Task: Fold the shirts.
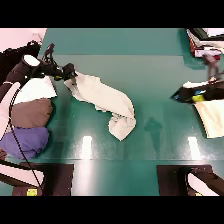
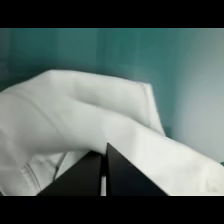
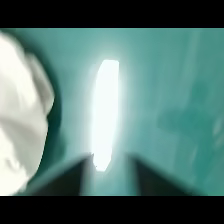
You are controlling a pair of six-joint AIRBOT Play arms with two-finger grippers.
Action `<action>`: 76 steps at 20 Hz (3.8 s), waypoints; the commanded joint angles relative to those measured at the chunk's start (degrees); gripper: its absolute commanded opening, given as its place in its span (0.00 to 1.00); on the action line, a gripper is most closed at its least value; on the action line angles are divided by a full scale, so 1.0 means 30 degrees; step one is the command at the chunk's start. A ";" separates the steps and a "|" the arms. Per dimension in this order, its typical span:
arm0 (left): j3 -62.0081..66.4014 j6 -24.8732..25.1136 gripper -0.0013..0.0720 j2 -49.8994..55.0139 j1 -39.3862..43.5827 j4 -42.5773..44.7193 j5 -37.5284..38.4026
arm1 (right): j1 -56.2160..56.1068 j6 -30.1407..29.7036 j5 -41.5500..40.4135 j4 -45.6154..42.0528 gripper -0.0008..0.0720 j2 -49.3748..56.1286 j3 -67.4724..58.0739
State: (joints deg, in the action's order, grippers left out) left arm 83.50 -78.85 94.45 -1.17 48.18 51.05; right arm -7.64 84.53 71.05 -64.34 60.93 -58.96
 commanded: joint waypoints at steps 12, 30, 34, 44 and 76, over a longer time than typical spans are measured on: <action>0.1887 0.0933 0.05 0.0022 -0.0022 0.0102 0.3184 | -0.5748 -0.3993 -0.3257 0.8400 0.64 1.1905 -0.2885; 0.1909 0.1953 0.05 -1.2808 -0.0015 0.0423 0.1661 | -0.3949 -0.3614 0.0080 0.0874 0.03 0.4991 -1.3493; 0.2630 0.1931 0.05 -1.6648 -0.0015 -0.0233 0.1253 | -0.3308 -0.3599 0.0998 0.0882 0.03 0.2237 -1.6058; 0.5829 0.1246 0.05 -1.6160 -0.0015 -0.0160 0.5566 | -0.3133 -0.0182 0.4532 -0.1122 0.03 0.1639 -1.9001; -0.1989 0.1807 0.64 -0.5901 -0.2601 0.4415 0.9202 | -0.1115 -0.1559 0.5275 -0.0882 0.52 0.9697 -1.3559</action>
State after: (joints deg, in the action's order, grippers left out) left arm 82.91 -73.45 81.32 -3.27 61.47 72.47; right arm -12.97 81.34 84.12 -67.53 94.89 -104.84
